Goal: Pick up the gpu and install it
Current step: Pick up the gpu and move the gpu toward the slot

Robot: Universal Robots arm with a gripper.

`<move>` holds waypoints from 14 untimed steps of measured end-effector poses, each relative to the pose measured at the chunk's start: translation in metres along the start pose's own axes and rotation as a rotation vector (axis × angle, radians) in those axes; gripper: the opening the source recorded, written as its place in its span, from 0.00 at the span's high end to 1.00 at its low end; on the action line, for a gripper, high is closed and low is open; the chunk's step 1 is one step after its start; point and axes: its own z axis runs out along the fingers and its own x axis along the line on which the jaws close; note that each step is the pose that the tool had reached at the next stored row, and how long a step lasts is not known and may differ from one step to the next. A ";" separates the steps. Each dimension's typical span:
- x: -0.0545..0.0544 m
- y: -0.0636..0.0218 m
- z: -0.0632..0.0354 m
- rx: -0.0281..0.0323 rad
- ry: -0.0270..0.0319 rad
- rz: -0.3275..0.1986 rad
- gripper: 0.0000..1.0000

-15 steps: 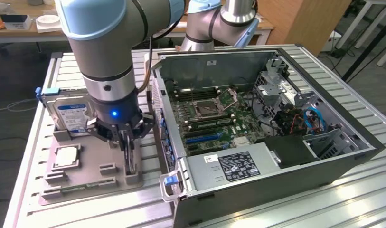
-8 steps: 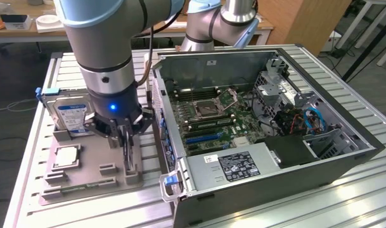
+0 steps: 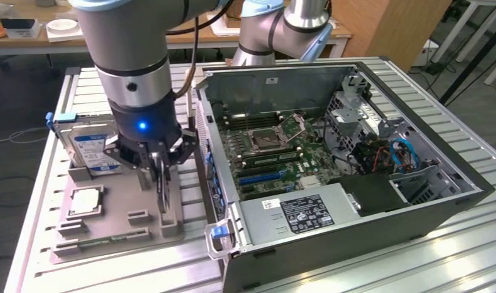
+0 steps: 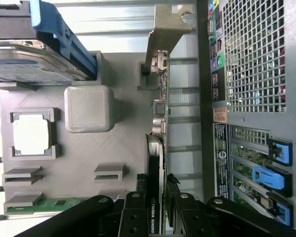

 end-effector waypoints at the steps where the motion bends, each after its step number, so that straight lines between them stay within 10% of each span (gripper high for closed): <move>1: 0.000 0.0001 -0.0022 -0.0001 0.0000 0.000 0.74; 14: -0.001 0.0006 -0.0253 0.0003 0.0037 0.000 0.74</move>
